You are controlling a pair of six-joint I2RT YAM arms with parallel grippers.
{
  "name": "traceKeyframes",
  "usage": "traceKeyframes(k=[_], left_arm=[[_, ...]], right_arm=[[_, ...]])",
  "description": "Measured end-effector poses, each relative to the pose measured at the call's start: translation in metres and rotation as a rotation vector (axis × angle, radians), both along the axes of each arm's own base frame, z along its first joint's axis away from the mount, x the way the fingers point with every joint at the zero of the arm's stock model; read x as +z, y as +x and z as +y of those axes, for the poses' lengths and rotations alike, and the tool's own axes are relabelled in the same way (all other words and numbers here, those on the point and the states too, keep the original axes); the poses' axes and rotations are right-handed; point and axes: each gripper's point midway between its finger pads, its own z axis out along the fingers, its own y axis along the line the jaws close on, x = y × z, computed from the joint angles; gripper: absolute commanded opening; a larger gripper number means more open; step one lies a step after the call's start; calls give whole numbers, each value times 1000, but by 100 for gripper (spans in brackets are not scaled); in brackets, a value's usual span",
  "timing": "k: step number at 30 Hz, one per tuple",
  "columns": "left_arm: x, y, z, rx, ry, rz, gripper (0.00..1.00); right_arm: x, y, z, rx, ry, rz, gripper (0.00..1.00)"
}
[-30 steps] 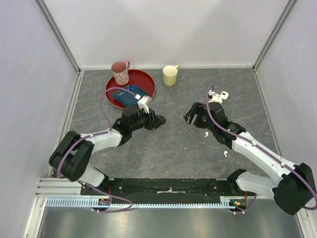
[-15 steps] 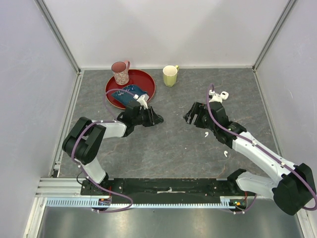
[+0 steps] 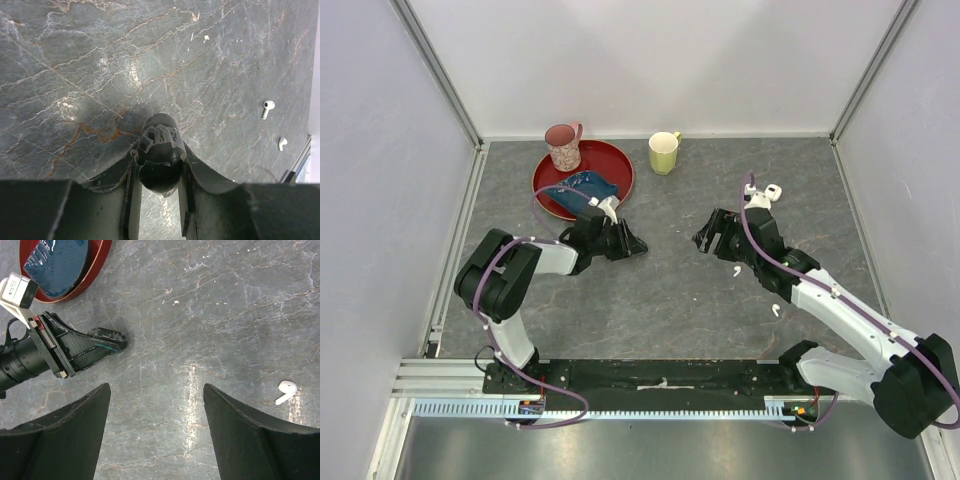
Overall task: Insert the wireless bluetooth earbuds into the charging case
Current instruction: Place the charging case at the center of the board.
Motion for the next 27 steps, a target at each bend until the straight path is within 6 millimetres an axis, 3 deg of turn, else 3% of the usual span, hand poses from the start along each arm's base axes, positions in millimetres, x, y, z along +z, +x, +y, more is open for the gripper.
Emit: traceKeyframes(k=[4, 5, 7, 21, 22, 25, 27], left_arm=[[-4, -1, 1, 1, 4, 11, 20], [-4, -1, 1, 0, 4, 13, 27], [-5, -2, 1, 0, 4, 14, 31], [-5, -5, 7, 11, 1, 3, 43], [-5, -5, 8, 13, 3, 3, 47], [-3, -8, 11, 20, 5, 2, 77], [5, -8, 12, 18, -3, -21, 80]], right_arm=[[-4, 0, -1, 2, -10, 9, 82], [-6, 0, 0, 4, -12, 12, 82], [-11, 0, 1, 10, -17, 26, 82], [-12, 2, -3, 3, -26, 29, 82], [-11, 3, -3, 2, -25, 25, 82], [-8, 4, -7, -6, -28, 14, 82], [-8, 4, -9, -12, -34, 12, 82]])
